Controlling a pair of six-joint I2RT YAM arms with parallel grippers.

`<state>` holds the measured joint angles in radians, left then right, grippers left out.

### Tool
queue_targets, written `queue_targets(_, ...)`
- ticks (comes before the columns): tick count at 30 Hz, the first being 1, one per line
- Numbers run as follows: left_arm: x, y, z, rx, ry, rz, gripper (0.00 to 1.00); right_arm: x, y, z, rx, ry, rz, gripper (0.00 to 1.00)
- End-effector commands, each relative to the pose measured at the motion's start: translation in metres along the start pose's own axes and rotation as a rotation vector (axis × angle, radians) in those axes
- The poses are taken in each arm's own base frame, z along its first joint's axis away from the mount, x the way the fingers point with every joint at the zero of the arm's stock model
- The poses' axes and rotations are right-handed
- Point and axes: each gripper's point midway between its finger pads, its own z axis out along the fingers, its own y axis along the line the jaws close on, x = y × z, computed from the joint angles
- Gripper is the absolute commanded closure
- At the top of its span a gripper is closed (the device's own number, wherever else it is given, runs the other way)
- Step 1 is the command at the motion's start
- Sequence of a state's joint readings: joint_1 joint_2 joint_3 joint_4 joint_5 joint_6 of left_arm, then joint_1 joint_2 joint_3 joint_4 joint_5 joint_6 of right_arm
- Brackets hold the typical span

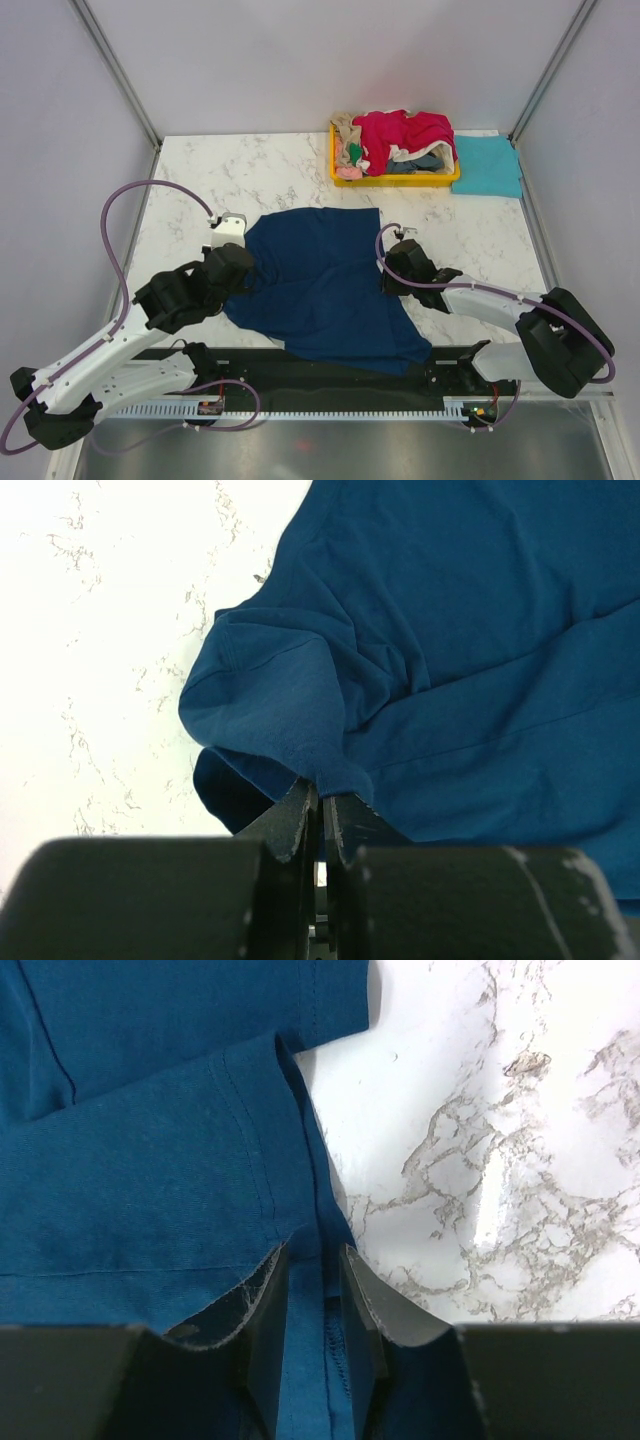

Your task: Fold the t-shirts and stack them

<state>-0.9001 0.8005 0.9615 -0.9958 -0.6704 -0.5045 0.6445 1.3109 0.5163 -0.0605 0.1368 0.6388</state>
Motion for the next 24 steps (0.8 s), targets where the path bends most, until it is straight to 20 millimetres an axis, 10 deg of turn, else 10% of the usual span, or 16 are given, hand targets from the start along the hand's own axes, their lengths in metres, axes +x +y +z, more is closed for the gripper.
queue_targets(1, -0.005, -0.004, 0.000, 0.010, -0.021, -0.044, 0.94, -0.005, 0.004, 0.003, -0.017, -0.028, -0.005, 0.67)
queue_targets(24, -0.004, -0.005, 0.002, 0.007, -0.018, -0.042, 0.94, -0.008, 0.015, 0.003, -0.033, -0.033, -0.023, 0.83)
